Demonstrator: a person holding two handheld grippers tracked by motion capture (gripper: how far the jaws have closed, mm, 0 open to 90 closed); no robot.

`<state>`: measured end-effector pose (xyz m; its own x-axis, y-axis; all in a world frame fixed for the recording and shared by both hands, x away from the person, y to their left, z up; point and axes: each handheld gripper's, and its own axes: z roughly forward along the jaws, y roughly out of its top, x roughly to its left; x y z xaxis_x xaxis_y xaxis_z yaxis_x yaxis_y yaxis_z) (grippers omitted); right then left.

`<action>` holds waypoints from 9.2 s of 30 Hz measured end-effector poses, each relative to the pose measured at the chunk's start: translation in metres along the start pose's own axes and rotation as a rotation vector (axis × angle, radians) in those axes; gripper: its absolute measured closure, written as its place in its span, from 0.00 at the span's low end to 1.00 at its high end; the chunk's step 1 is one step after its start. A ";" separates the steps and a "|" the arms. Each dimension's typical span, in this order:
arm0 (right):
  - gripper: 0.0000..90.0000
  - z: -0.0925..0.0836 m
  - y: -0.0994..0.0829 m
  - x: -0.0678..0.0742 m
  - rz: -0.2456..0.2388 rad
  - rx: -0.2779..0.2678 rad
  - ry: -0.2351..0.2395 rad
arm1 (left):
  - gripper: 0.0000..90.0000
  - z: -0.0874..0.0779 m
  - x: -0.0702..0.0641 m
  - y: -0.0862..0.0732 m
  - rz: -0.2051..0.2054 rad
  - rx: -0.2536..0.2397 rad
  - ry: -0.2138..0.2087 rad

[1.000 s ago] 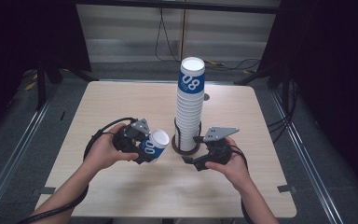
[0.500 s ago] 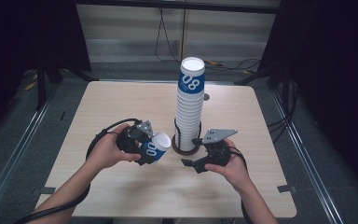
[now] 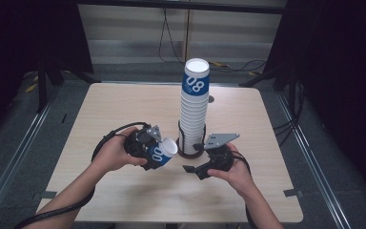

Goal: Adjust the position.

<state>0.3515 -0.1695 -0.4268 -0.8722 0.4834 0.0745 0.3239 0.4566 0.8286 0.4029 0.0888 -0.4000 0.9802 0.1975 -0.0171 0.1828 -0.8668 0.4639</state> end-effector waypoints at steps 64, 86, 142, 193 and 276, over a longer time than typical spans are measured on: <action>0.16 0.012 0.009 0.011 -0.058 -0.004 0.076 | 0.28 0.025 -0.025 0.043 0.143 0.110 -0.089; 0.20 0.014 0.008 0.012 -0.061 0.009 0.095 | 0.28 0.027 -0.027 0.047 0.163 0.118 -0.091; 0.31 0.002 0.005 0.003 -0.050 -0.060 0.083 | 0.18 0.019 -0.005 0.007 0.032 -0.071 -0.102; 0.31 -0.001 0.001 0.000 -0.013 -0.099 0.080 | 0.17 0.025 -0.002 -0.024 -0.106 -0.311 -0.136; 0.31 0.000 -0.003 -0.004 0.045 -0.161 0.138 | 0.16 0.026 -0.006 -0.017 0.020 -0.435 -0.117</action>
<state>0.3537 -0.1726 -0.4291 -0.9037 0.3890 0.1790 0.3102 0.3063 0.9000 0.3955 0.0907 -0.4308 0.9899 0.1072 -0.0929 0.1386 -0.5919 0.7940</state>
